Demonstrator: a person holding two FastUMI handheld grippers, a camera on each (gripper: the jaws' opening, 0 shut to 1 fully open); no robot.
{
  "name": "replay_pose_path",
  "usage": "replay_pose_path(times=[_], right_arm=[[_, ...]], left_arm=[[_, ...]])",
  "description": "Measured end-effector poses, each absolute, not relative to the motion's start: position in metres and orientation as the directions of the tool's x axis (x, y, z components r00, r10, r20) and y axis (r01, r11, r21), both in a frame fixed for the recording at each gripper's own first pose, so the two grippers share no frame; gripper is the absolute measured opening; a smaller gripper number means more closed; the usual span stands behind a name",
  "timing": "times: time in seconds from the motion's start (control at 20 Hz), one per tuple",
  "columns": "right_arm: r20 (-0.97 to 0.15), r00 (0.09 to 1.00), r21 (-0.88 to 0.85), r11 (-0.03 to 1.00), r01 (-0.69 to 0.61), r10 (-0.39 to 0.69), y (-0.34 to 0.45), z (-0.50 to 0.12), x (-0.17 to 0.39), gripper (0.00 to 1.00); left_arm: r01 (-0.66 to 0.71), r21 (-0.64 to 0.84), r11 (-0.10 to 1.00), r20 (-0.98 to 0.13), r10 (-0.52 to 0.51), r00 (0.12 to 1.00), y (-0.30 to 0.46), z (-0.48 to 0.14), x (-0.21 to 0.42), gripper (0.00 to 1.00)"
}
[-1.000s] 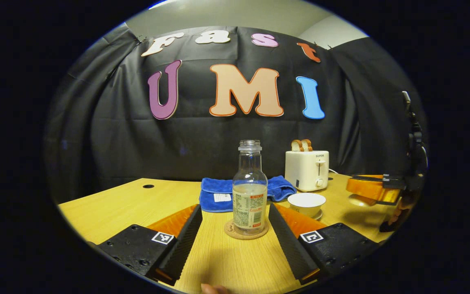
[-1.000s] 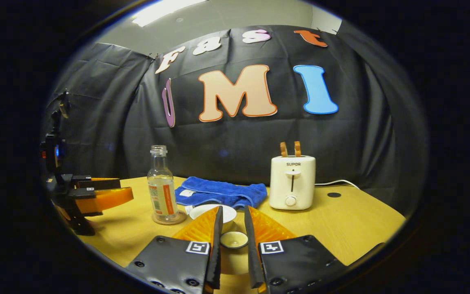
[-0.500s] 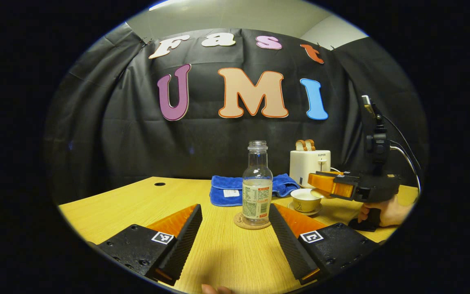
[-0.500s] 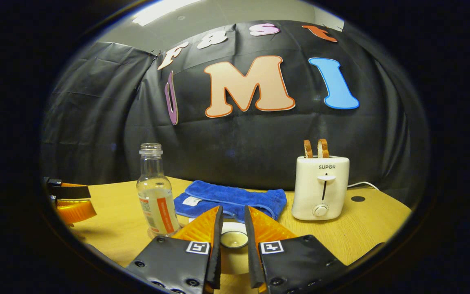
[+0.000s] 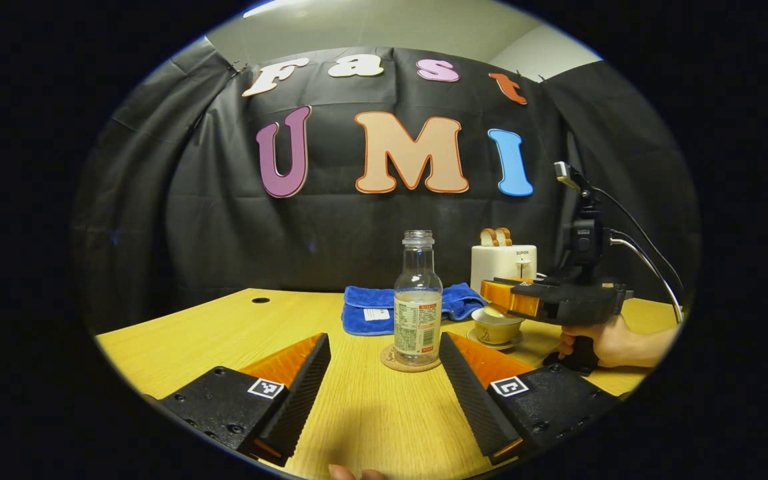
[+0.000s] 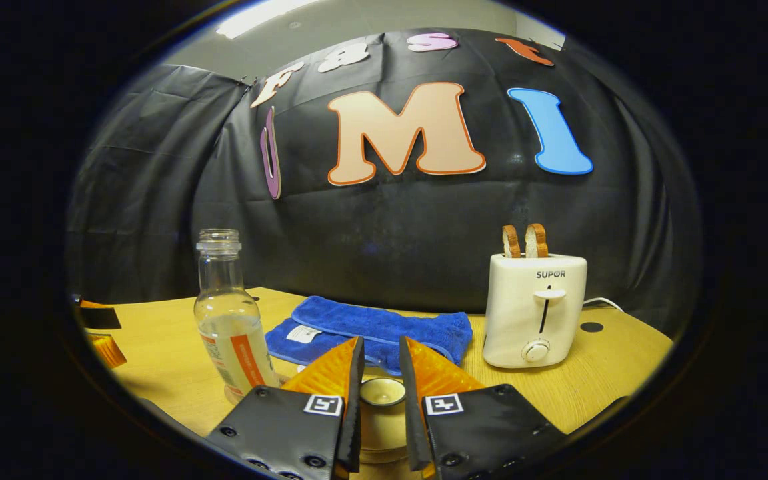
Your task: Open the teacup lid with one hand, grasp the water bottle and pour water into the teacup with the other hand; after pouring, place the water bottle on the coaster and then close the teacup lid.
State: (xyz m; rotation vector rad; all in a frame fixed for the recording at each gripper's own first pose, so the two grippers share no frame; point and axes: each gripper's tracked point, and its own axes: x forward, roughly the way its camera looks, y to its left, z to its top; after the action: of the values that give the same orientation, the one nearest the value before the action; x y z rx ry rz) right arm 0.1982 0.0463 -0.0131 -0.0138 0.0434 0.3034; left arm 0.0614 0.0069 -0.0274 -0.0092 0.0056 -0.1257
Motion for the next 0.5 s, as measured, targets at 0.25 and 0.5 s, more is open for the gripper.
replay_pose_path(times=[0.25, 0.5], right_arm=[[-0.11, 0.944, -0.056, 0.947, -0.318, 0.31, 0.056, -0.023, 0.201, 0.3], [-0.155, 0.939, -0.06, 0.946, -0.319, 0.307, 0.057, -0.029, 0.203, 0.31]], left_arm=[[0.124, -0.01, 0.992, -0.006, -0.124, 0.992, 0.006, -0.028, 0.06, 0.96], [0.131, -0.011, 0.991, -0.005, -0.131, 0.991, 0.005, -0.027, 0.057, 0.96]])
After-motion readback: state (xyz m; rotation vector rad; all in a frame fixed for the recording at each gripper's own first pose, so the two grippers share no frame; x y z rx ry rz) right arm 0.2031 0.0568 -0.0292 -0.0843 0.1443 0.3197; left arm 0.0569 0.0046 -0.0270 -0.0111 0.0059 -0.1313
